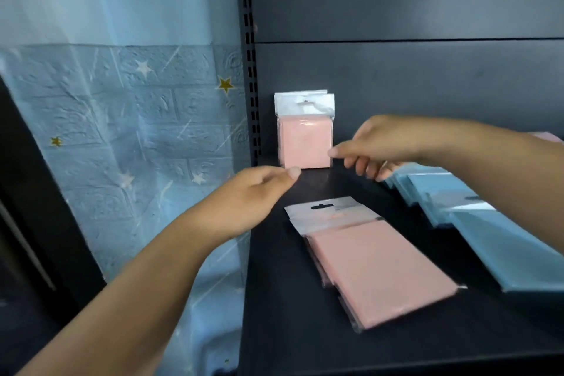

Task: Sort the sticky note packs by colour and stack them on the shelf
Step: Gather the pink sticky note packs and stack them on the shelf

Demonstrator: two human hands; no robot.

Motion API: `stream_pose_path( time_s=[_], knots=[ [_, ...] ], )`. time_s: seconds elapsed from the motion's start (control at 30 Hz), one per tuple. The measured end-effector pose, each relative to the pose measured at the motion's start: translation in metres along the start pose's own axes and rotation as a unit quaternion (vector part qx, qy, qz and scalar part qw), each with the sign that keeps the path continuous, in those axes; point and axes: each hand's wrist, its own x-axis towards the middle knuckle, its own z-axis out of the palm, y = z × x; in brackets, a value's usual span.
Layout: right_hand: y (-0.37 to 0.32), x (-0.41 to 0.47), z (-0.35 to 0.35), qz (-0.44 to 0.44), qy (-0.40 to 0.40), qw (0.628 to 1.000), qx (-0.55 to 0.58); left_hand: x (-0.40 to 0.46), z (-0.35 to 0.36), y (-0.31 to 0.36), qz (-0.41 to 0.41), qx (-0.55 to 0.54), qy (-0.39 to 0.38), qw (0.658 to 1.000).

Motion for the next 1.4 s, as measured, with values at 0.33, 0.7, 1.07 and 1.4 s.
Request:
stream_pose_path(
  time_s=[0.33,0.7,1.07,1.4],
  knots=[
    [-0.003,-0.111,0.037,0.102,-0.090,0.978,-0.157,-0.063,0.017,-0.004,0.023,0.032,-0.063,0.997],
    [0.014,-0.116,0.047,0.161,0.140,0.952,0.221,-0.087,0.016,0.002,-0.025,-0.029,-0.073,0.997],
    [-0.008,-0.085,0.043,0.233,0.063,0.915,0.323,-0.064,0.023,0.015,-0.084,-0.073,-0.048,0.993],
    [0.003,-0.085,0.052,0.019,0.136,0.861,0.491,-0.054,0.030,0.021,0.002,-0.142,0.075,0.987]
  ],
)
